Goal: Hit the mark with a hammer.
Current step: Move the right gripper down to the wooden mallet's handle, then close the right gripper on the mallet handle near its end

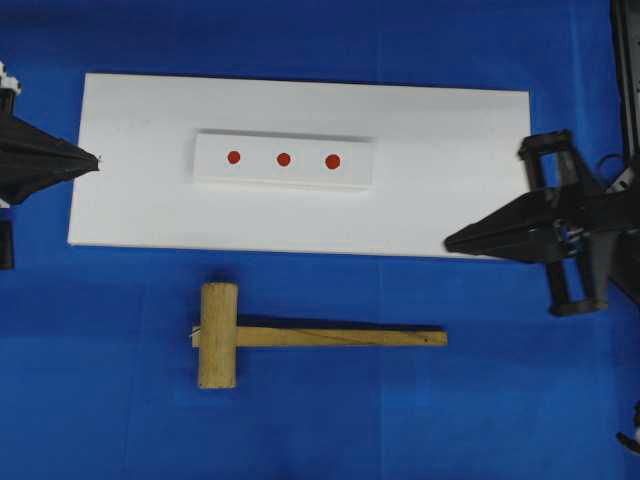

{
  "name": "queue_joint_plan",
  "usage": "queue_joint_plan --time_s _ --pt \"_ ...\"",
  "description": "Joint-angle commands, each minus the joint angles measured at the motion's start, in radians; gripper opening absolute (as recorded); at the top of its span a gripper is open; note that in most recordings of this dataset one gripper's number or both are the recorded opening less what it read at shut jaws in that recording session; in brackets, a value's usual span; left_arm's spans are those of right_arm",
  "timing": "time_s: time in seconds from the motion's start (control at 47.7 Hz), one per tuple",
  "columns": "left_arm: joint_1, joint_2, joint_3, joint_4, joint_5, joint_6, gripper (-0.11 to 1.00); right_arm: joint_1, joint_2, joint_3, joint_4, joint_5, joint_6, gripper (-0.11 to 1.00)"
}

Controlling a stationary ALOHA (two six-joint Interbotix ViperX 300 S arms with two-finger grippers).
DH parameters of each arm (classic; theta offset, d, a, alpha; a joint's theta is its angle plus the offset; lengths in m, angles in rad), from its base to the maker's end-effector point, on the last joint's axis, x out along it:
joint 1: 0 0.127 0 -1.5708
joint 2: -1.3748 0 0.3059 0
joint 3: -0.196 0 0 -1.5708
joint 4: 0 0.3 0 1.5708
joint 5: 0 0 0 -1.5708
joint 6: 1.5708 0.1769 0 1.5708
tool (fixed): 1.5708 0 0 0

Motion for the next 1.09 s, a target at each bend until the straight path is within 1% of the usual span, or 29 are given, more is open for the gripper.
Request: queue_joint_plan --time_s 0.0,0.084,0.168,0.335,0.377,0.398,0.482,0.503,0.566,0.692,0.733,0.88,1.006,1.069 --pt "-0.003 0.012 -0.005 -0.003 -0.006 -0.003 0.0 0.011 0.087 -0.052 0.002 -0.021 0.028 0.01" --pt "-0.005 0.011 -0.003 -0.003 -0.008 -0.003 0.0 0.014 0.166 -0.081 0.003 -0.023 0.055 0.13" --pt "-0.003 0.011 -0.003 -0.003 -0.008 -0.003 0.0 0.02 0.252 -0.123 0.003 -0.012 0.078 0.33" --pt "-0.005 0.012 0.002 -0.003 -0.008 -0.003 0.0 0.043 0.419 -0.199 0.006 -0.006 0.089 0.84" --pt "-0.003 0.011 0.003 -0.003 -0.006 -0.005 0.0 0.046 0.46 -0.216 0.014 -0.014 0.089 0.91" --pt "-0.003 0.011 0.006 -0.003 -0.008 -0.005 0.0 0.049 0.482 -0.224 0.021 -0.02 0.089 0.92" --pt "-0.003 0.012 0.011 -0.003 -0.008 -0.005 0.0 0.052 0.563 -0.25 0.064 -0.057 0.089 0.88" --pt "-0.005 0.012 0.012 -0.003 -0.006 -0.005 0.0 0.054 0.592 -0.258 0.081 -0.077 0.089 0.87" --pt "-0.003 0.011 0.018 -0.003 -0.006 -0.005 0.0 0.057 0.65 -0.27 0.112 -0.126 0.089 0.88" --pt "-0.003 0.011 0.023 -0.003 -0.006 -0.005 0.0 0.083 0.756 -0.298 0.152 -0.225 0.089 0.88" --pt "-0.003 0.009 0.026 -0.003 -0.008 -0.006 0.0 0.091 0.784 -0.308 0.158 -0.247 0.089 0.88" --pt "-0.005 0.008 0.031 -0.003 -0.008 -0.006 0.0 0.104 0.873 -0.35 0.195 -0.287 0.089 0.88" --pt "-0.003 0.008 0.032 -0.003 -0.006 -0.008 0.0 0.109 0.942 -0.377 0.232 -0.288 0.089 0.88" --pt "-0.003 0.006 0.035 -0.003 -0.006 -0.014 0.0 0.114 0.966 -0.387 0.241 -0.288 0.089 0.88"
